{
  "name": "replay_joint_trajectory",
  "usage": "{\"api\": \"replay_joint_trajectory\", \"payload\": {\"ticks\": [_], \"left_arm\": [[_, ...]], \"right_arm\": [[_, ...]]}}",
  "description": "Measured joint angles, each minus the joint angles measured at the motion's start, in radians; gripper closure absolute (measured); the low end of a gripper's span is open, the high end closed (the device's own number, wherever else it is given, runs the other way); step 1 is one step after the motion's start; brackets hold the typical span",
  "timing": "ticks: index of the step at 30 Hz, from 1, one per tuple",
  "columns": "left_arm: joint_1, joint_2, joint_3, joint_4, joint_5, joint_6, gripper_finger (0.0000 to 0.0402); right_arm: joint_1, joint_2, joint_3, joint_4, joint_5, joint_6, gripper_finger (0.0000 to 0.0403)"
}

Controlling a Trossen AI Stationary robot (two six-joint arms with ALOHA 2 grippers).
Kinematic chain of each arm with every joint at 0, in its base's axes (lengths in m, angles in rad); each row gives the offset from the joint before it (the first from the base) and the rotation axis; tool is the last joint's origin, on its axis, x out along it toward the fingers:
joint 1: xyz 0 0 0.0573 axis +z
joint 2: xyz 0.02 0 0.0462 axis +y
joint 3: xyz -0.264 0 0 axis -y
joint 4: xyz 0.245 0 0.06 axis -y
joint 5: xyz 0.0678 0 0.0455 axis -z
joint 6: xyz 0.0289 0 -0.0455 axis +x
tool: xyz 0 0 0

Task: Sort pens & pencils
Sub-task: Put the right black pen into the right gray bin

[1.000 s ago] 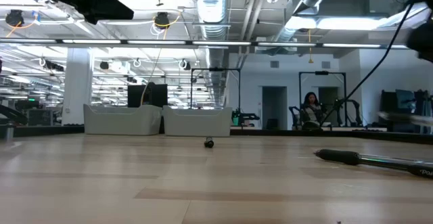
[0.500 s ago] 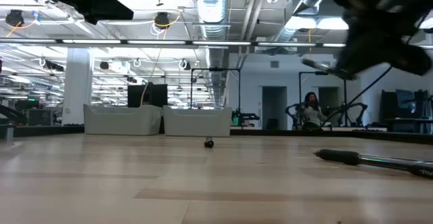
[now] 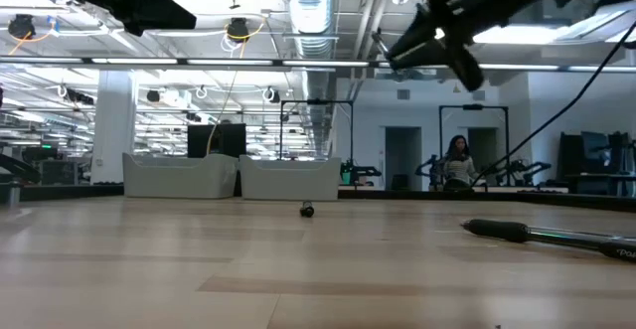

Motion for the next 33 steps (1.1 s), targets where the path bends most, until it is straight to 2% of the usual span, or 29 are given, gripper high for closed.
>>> {"api": "replay_joint_trajectory", "payload": {"ticks": [9, 17, 20, 25, 33], "left_arm": [[0.000, 0.000, 0.000, 0.000, -0.005, -0.001, 0.0319], [0.000, 0.000, 0.000, 0.000, -0.107, -0.010, 0.0319], [0.000, 0.000, 0.000, 0.000, -0.139, -0.010, 0.0319], [0.001, 0.000, 0.000, 0.000, -0.164, -0.010, 0.0319], [0.001, 0.000, 0.000, 0.000, -0.184, -0.025, 0.0319]], "right_arm": [[-0.285, 0.000, 0.007, 0.211, -0.292, -0.249, 0.0315], [-0.481, 0.064, 0.175, 0.216, -0.508, -0.458, 0.0315], [-0.537, 0.117, 0.271, 0.157, -0.563, -0.495, 0.0315], [-0.591, 0.233, 0.459, -0.033, -0.575, -0.614, 0.0315], [-0.599, 0.444, 0.733, -0.294, -0.590, -0.796, 0.0315]]}}
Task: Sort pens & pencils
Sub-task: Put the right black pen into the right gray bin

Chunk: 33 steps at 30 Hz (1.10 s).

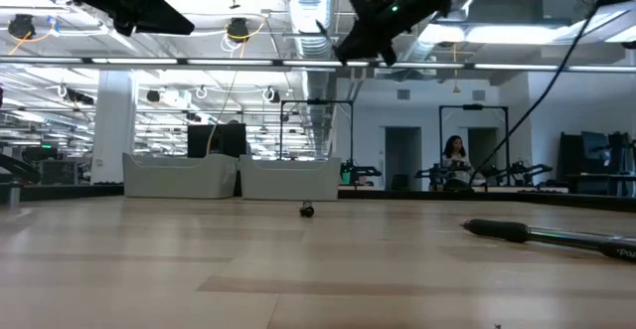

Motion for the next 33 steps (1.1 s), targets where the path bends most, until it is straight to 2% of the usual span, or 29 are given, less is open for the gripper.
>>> {"api": "replay_joint_trajectory", "payload": {"ticks": [8, 15, 23, 33], "left_arm": [[0.000, 0.000, 0.000, -0.001, 0.000, -0.005, 0.0319], [0.002, 0.000, 0.000, -0.005, 0.001, -0.026, 0.0319], [0.002, 0.000, 0.000, -0.044, 0.004, -0.074, 0.0319], [0.002, 0.000, 0.000, -0.059, 0.005, -0.121, 0.0319]], "right_arm": [[0.012, 0.187, 0.205, -0.151, 0.000, -0.081, 0.0315], [0.024, 0.333, 0.326, -0.321, 0.000, -0.132, 0.0315], [0.038, 0.445, 0.365, -0.421, 0.001, -0.158, 0.0315], [0.040, 0.497, 0.363, -0.485, 0.003, -0.160, 0.0315]]}}
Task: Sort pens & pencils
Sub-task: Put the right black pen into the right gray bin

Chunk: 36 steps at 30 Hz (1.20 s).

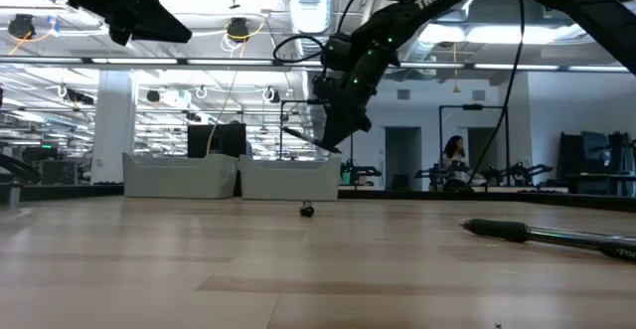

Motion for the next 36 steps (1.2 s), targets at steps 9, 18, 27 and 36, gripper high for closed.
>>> {"api": "replay_joint_trajectory", "payload": {"ticks": [9, 18, 27, 36], "left_arm": [[0.000, 0.000, 0.000, -0.001, 0.000, -0.019, 0.0319], [0.000, 0.000, 0.000, -0.002, 0.000, -0.022, 0.0319], [0.000, 0.000, 0.000, -0.002, 0.000, -0.022, 0.0319], [0.000, 0.000, 0.000, -0.004, 0.000, -0.022, 0.0319]], "right_arm": [[0.002, -0.001, 0.000, 0.015, -0.003, 0.001, 0.0315], [0.024, -0.001, 0.000, 0.076, -0.006, 0.001, 0.0315], [0.023, 0.072, 0.000, 0.073, -0.008, -0.002, 0.0315], [0.029, 0.098, -0.001, 0.058, 0.001, 0.003, 0.0315]]}}
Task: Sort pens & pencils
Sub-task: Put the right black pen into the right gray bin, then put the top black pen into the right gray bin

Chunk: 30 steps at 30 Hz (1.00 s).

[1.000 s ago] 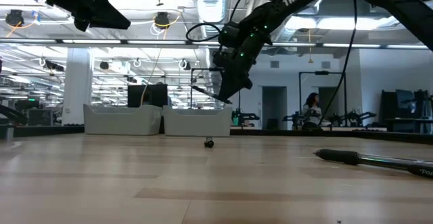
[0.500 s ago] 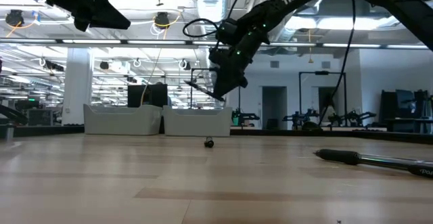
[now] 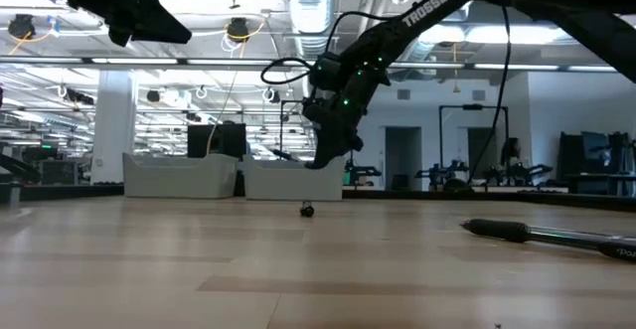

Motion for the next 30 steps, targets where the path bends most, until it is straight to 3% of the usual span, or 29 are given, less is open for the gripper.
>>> {"api": "replay_joint_trajectory", "payload": {"ticks": [16, 30], "left_arm": [[0.000, 0.000, 0.000, -0.029, 0.000, -0.013, 0.0319], [0.000, 0.000, 0.000, -0.027, 0.000, -0.014, 0.0319]], "right_arm": [[0.002, 0.000, 0.000, 0.013, 0.000, 0.028, 0.0312], [0.002, 0.000, 0.000, 0.029, 0.000, 0.056, 0.0201]]}}
